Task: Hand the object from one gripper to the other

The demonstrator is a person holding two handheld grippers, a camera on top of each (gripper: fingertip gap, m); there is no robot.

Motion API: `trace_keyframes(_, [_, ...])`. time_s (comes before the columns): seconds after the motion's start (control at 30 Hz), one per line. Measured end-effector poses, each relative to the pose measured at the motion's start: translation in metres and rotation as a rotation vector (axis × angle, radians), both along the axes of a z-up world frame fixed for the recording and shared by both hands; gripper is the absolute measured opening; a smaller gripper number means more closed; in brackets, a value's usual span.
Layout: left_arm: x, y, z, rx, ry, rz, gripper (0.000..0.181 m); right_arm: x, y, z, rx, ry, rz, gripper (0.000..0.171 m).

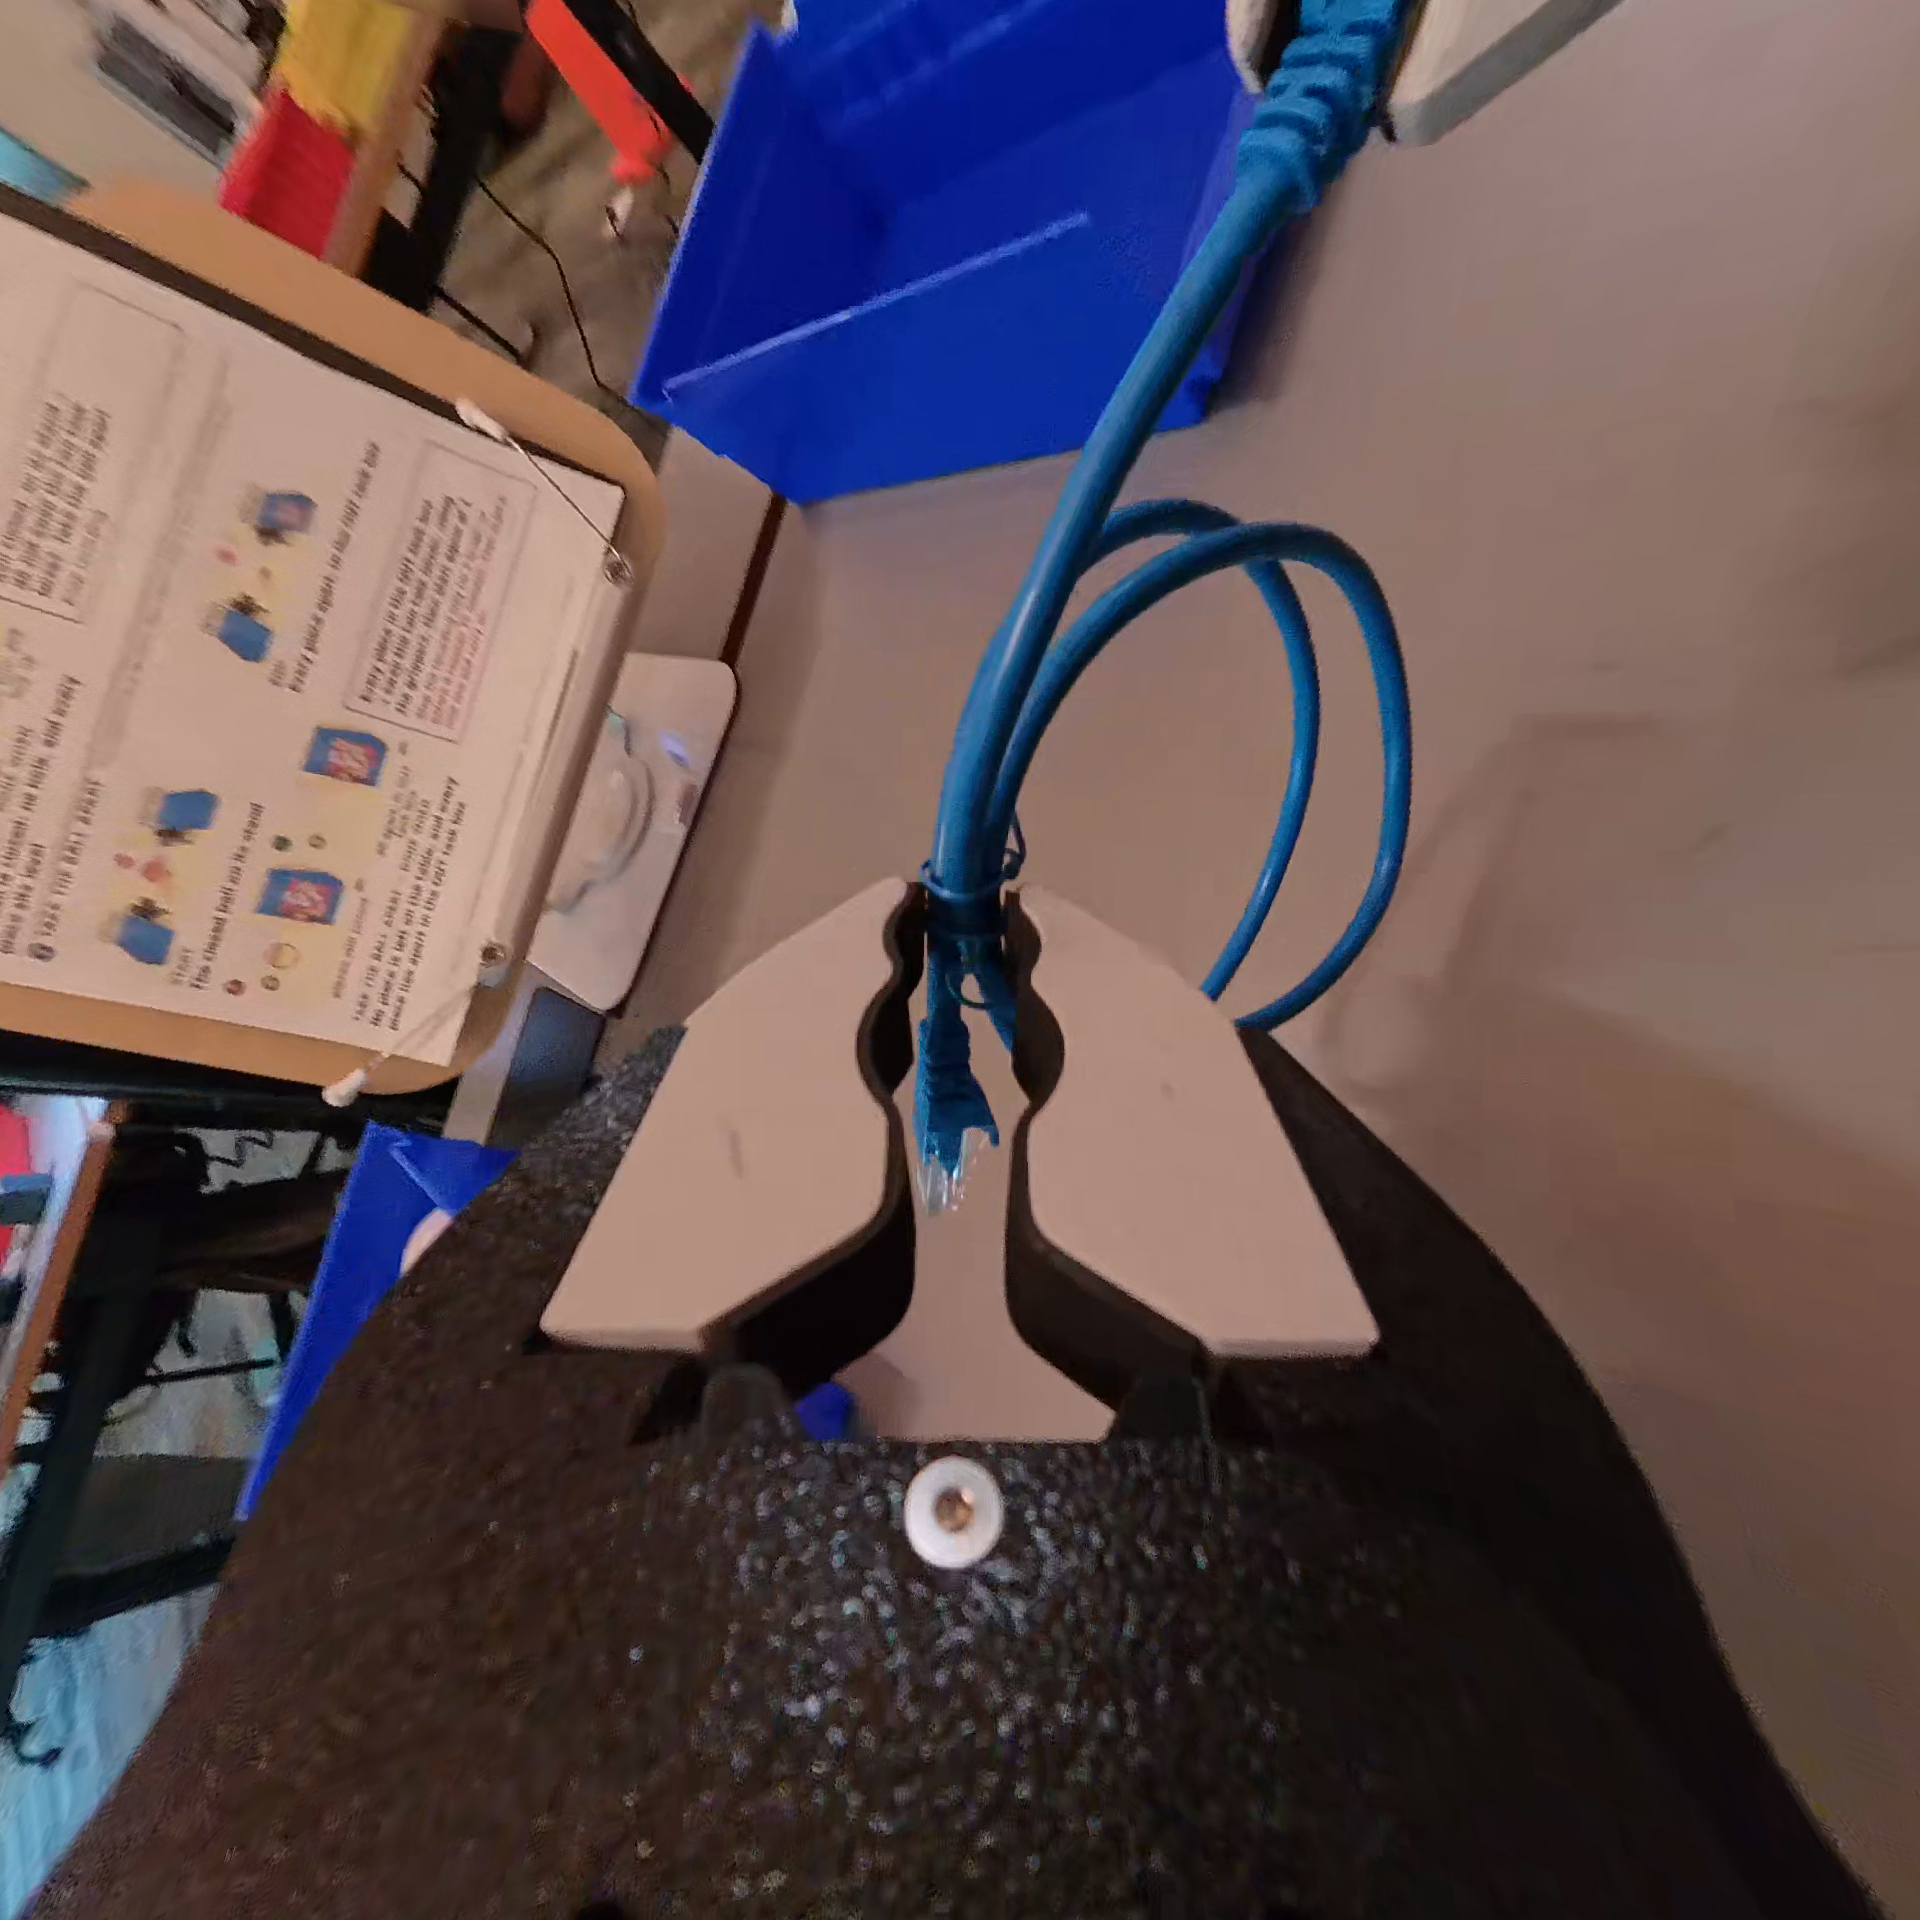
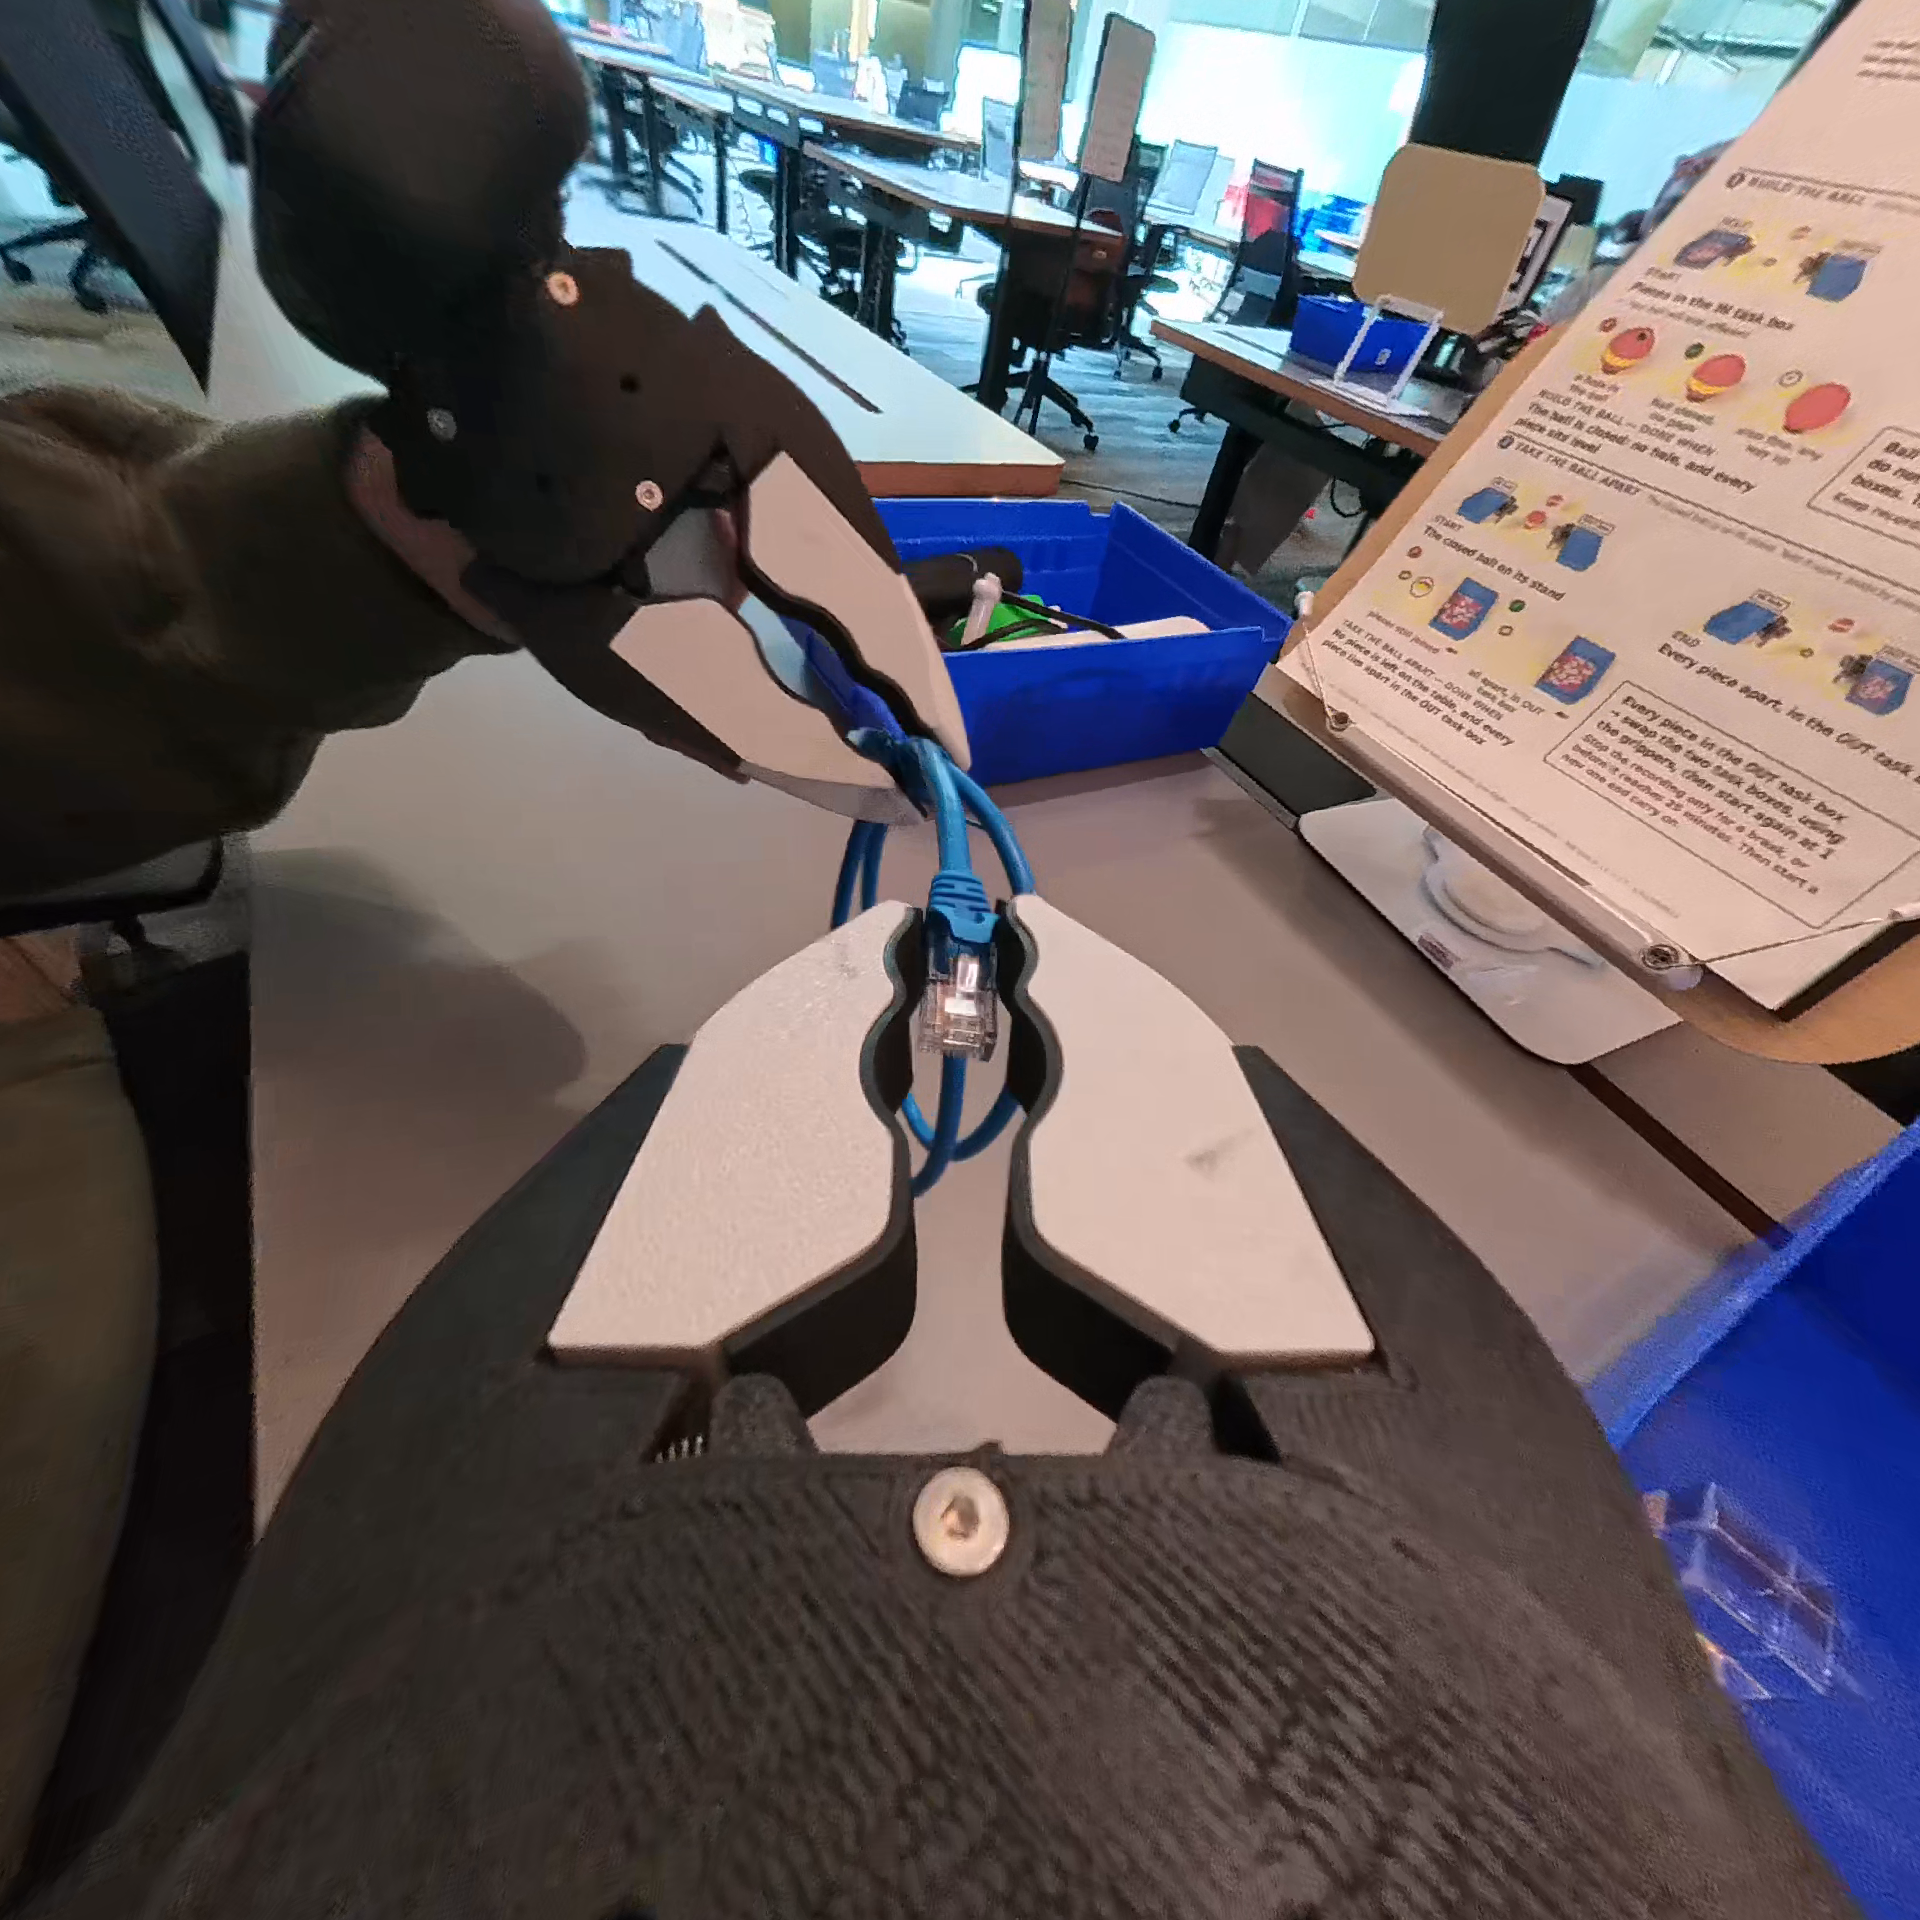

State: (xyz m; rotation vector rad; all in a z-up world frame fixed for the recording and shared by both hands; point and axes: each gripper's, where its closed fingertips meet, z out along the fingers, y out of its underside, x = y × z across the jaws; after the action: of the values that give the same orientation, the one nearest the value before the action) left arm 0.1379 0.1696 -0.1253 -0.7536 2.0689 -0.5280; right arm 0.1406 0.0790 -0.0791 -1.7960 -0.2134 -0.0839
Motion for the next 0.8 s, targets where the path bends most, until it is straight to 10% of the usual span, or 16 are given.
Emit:
trace_keyframes(0.23, [0.013, 0.023, 0.028, -0.482, -0.135, 0.147, 0.012, 0.045, -0.004, 0.012, 0.259, 0.221, -0.175, 0.057])
trace_keyframes(0.43, [0.01, 0.042, 0.066, -1.074, -0.312, 0.178, 0.012, 0.029, 0.032, -0.017, 0.318, 0.652, -0.001, 0.086])
trace_keyframes(0.6, [0.009, 0.031, 0.072, -1.236, -0.345, 0.154, 0.012, -0.007, 0.062, -0.015, 0.435, 0.787, 0.089, 0.08])
trace_keyframes(0.8, [0.008, 0.017, 0.068, -1.277, -0.306, 0.119, 0.012, -0.001, 0.059, -0.006, 0.557, 0.831, 0.051, 0.033])
